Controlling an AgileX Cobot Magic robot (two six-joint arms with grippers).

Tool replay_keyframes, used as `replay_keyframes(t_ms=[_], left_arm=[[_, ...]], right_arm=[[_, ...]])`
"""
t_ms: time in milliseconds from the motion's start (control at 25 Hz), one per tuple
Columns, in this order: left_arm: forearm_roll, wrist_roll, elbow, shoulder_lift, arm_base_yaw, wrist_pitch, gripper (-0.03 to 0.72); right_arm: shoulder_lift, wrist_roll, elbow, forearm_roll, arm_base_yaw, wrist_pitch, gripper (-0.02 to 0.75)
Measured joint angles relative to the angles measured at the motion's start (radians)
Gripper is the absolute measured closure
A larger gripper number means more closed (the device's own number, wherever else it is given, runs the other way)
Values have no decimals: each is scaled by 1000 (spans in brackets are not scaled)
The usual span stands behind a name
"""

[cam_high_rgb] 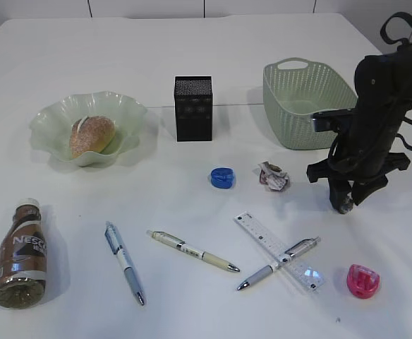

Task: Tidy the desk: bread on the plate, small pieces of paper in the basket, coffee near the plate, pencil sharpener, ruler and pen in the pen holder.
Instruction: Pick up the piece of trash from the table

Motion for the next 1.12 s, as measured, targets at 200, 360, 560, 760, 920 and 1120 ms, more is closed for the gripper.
replay_keyframes(t_ms=[200,360,560,760,920,1120], left_arm=[[0,0,0,0,0,0,162],[0,0,0,0,0,0,162],[0,0,2,0,0,0,162],[0,0,2,0,0,0,165],[0,0,2,0,0,0,165],[0,0,2,0,0,0,167]], right_arm=[[0,0,0,0,0,0,529],[0,0,0,0,0,0,602],[0,0,-4,0,0,0,614],[0,0,-4,2,0,13,695],[0,0,-6,2,0,29,708],[0,0,-31,6,0,102,709]])
